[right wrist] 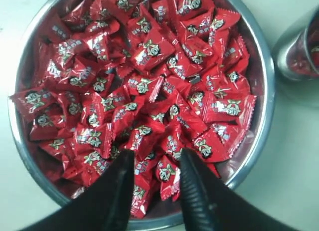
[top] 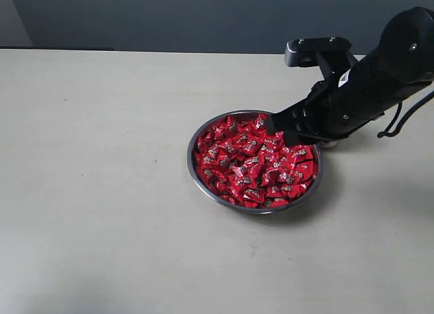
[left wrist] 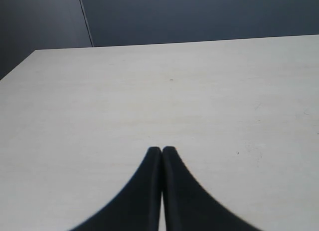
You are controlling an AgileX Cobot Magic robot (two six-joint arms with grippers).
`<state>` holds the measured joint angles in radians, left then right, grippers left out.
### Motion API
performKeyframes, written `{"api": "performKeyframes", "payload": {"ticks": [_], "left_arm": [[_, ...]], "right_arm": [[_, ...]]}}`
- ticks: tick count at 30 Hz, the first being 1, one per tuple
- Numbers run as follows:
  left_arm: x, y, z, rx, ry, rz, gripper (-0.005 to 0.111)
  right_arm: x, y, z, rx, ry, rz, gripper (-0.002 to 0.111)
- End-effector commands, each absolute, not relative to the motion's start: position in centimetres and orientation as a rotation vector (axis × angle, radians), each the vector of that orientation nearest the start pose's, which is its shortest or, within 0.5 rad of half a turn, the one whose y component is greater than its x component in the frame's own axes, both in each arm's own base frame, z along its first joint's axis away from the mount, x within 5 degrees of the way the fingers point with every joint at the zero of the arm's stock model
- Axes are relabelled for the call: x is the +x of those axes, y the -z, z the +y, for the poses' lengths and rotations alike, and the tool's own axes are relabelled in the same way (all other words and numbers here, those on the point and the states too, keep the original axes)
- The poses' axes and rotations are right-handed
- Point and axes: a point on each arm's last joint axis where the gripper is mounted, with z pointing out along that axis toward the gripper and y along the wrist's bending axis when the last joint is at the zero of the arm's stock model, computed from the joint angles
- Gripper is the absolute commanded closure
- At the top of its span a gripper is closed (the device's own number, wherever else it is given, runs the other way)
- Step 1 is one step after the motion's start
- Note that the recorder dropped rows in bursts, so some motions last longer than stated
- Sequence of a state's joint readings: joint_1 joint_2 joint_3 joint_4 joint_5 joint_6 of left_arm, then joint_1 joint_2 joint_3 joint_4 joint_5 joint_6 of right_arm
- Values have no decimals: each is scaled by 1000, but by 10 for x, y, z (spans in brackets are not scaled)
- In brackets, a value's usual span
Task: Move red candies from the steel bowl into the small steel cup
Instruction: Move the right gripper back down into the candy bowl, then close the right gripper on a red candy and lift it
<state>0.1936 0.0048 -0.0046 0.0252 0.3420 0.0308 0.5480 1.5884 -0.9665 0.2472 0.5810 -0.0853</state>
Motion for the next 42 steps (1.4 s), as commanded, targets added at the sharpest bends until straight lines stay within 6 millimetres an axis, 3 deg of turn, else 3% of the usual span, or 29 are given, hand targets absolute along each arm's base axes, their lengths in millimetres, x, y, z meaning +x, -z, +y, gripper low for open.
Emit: {"api": "performKeyframes", "payload": {"ticks": [1,9,16,23,32,34,38,42], "left_arm": [[53,-183,11,-126,-179,1817,106],[53,-183,11,-126,-179,1817,106],[53,-183,11,-126,-179,1817,106],[53,-183,11,-126,-179,1817,106],[53,-183,11,-126,-179,1817,106],[53,-183,11,-126,-179,1817,106],[53,-183,11,-126,-179,1817,106],[53,-183,11,-126,-179,1817,106]], "right_arm": [[262,-218,173,-618,-380,2588,77],[267,-221,175,-620,-385,2522,77],[262,-219,179,-565,-476,2593,77],[281,-194,210,-660,-543,2757,77],[274,-172,245,-815,-535,2796,77],[274,-164,247,-825,-528,2819,74],[273,-152,247,-840,-510,2863,57],[274,-153,247,-843,-502,2853,56]]}}
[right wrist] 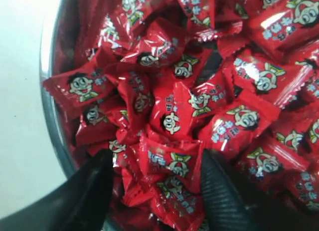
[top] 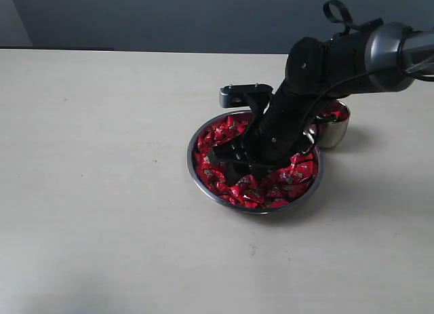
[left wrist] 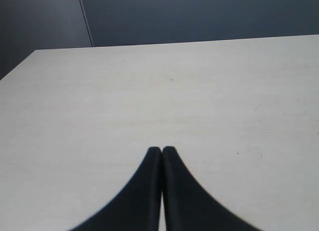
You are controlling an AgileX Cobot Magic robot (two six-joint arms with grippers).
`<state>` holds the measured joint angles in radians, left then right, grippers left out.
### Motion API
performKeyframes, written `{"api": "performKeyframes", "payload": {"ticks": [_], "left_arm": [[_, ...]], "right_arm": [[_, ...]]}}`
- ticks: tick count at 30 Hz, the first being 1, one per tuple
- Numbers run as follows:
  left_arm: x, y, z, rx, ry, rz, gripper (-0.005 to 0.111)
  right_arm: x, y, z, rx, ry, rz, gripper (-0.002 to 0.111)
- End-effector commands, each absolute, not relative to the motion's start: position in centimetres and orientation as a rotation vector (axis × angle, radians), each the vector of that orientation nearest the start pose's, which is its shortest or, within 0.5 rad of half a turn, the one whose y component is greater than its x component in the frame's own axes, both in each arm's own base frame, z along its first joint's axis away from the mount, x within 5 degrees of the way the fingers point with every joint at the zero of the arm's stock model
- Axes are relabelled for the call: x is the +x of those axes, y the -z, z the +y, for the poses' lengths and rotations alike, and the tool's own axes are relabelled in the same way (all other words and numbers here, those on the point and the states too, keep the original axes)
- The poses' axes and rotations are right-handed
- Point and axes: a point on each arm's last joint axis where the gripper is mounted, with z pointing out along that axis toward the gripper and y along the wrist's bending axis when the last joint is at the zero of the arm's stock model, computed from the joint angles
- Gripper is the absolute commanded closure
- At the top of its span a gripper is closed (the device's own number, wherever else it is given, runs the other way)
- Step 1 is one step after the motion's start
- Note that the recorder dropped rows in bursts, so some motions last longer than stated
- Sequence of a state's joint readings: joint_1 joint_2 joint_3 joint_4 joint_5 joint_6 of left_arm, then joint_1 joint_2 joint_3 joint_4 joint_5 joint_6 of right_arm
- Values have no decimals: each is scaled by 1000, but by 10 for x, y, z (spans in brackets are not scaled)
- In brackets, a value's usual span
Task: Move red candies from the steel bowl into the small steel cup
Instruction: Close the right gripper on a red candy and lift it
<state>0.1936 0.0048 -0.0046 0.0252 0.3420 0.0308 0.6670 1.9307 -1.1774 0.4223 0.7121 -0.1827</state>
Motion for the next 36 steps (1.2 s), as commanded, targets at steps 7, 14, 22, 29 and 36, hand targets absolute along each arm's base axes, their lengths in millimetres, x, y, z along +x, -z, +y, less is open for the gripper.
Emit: {"api": "performKeyframes", "payload": {"ticks": [7,14,22,29,36], "left_arm": [[53,-183,11,-126,-179,1817,106],[53,-183,11,-126,-179,1817,106],[53,-183,11,-126,-179,1817,106],[53,-183,11,-126,-179,1817,106],[53,-183,11,-126,-179,1817,106]], "right_arm": [[277,-152,245,-871,-459,2829,56],[277,-152,246,-860,-468,2826,56],[276,-130,246,-870,-447,2899,56],[277,-125,250,-804,-495,2916,56],[277,-126,250,-795,-509,2918,70]]}}
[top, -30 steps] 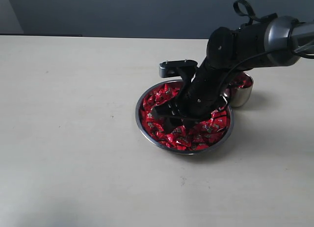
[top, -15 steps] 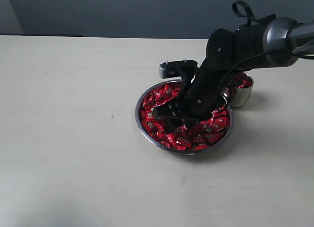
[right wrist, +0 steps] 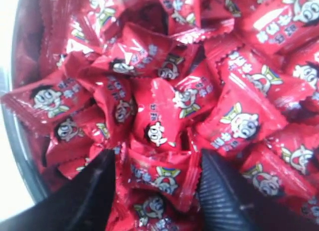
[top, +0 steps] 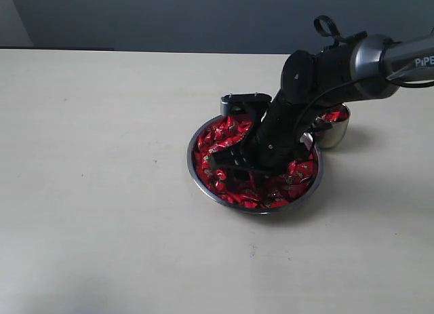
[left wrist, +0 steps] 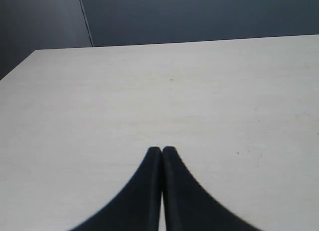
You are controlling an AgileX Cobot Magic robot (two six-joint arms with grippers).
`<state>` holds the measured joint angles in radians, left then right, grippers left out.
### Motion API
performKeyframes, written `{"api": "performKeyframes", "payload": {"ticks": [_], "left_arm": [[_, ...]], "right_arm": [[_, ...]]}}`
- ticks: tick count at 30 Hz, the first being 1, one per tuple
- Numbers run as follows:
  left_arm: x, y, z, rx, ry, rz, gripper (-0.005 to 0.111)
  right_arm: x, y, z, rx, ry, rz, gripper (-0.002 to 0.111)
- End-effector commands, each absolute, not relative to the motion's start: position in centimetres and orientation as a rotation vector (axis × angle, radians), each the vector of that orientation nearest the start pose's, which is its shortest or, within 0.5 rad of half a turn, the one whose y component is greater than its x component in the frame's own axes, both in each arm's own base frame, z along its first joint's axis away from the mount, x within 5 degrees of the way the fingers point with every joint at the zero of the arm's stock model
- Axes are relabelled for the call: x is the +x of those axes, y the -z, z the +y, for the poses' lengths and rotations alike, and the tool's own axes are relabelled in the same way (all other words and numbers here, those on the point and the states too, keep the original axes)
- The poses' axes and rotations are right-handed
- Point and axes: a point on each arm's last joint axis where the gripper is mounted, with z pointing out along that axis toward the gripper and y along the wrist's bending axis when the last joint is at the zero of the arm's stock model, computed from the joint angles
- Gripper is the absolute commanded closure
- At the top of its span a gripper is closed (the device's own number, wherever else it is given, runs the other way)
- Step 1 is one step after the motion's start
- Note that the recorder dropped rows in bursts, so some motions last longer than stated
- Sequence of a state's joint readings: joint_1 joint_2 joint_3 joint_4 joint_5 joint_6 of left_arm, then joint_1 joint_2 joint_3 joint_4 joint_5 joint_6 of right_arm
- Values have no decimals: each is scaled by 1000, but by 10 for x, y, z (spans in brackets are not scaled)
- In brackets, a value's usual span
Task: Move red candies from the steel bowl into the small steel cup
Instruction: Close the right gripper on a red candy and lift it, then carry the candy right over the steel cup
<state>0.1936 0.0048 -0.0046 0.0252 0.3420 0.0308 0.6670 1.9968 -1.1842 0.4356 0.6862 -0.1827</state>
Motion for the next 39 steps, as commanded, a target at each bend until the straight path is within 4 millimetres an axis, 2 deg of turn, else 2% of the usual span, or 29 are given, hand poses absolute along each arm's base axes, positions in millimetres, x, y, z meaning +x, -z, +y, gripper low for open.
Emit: {"api": "performKeyframes", "payload": {"ticks": [1,6,7,11,18,30,36,39], "left_arm": [[53,-183,11,-126,-179,1817,106],[53,-183,11,-126,-179,1817,106],[53,-183,11,-126,-179,1817,106],[53,-183,11,-126,-179,1817,106],[53,-183,11,-126,-179,1817,106],[53,-183,11,-126,-179,1817,106],[53,-183,11,-126,-179,1817,106],[53,-183,11,-126,-179,1817,106]], "right_arm": [[277,-126,250,-795,-509,2918,76],[277,-126,250,-831,-507,2904,108],[277,-126,250,-833,-507,2903,109],[277,-130,250,-829,-511,2886,109],[279,-155,249,-844,-504,2784,109],[281,-180,240,-894,-394,2683,109],[297,-199,220,-770,-318,2681,109],[315,-218,203,-683,-312,2676,109]]}}
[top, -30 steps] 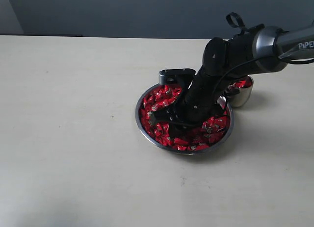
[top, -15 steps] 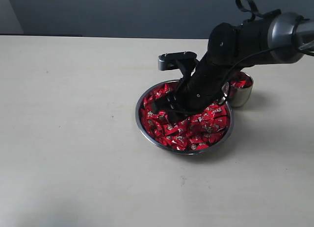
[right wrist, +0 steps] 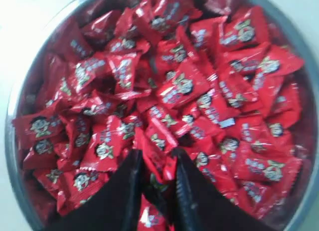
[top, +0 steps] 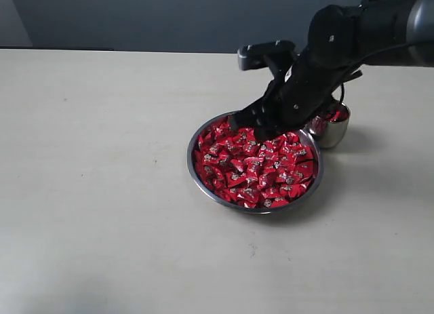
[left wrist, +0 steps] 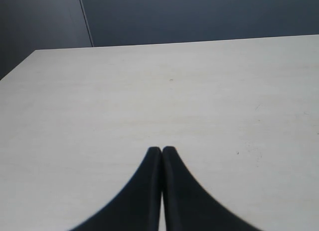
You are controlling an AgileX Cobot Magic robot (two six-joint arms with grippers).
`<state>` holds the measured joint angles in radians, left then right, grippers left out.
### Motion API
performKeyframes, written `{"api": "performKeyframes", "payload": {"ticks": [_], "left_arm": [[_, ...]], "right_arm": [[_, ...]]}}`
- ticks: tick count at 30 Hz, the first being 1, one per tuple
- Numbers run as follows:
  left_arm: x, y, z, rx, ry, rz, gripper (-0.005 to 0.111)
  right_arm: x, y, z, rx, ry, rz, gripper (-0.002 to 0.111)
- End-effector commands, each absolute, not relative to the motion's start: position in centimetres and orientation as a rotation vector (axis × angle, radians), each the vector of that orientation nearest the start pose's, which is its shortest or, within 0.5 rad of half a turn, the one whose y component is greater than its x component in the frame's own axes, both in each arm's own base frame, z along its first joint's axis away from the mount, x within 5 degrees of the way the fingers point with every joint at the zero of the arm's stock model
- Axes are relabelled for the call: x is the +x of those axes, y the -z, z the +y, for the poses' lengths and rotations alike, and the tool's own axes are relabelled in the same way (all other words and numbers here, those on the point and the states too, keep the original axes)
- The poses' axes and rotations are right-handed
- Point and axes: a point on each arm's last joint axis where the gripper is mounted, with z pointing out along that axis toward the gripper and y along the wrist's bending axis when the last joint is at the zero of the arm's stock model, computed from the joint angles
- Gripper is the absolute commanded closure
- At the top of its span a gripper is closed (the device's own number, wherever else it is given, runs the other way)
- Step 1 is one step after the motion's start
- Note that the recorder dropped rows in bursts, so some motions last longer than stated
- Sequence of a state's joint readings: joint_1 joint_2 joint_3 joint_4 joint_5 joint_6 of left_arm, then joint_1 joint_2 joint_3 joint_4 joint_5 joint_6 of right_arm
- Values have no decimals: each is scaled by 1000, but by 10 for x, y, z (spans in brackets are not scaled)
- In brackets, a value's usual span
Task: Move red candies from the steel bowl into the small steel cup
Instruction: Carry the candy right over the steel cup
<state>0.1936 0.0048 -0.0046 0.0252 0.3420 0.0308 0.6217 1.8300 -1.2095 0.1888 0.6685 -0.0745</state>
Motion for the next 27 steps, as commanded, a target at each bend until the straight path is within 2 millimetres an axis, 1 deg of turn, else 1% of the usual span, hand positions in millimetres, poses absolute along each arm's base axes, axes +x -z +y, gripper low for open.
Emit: {"api": "performKeyframes", "payload": {"ticks": [1,4,7,9,10,12,13,20,27], "left_arm": [[53,-183,11,-126,-179,1817,106],[53,-183,11,-126,-179,1817,106],[53,-183,11,-126,-179,1817,106],[53,-183,11,-126,-179,1817,106],[53,-183,11,-126,-179,1817,106],[53,-183,11,-126,-179,1817,106],[53,-183,11,-126,-179,1817,106],[53,-183,11,-126,-179,1817,106],[53,-183,11,-126,-179,1817,106]], "right_arm": [[322,-226,198,-655,-310,2667,109],[341,-244,178,-571,-294,2648,109],[357,-257,158,-456,-256,2628,109],[365,-263,145,-399,-223,2622,109],[366,-262,142,-394,-215,2636,109],[369,-253,139,-403,-184,2671,109],[372,-245,138,-414,-152,2687,109],[380,-211,137,-417,-72,2776,109],[385,-190,137,-418,-36,2825,109]]}}
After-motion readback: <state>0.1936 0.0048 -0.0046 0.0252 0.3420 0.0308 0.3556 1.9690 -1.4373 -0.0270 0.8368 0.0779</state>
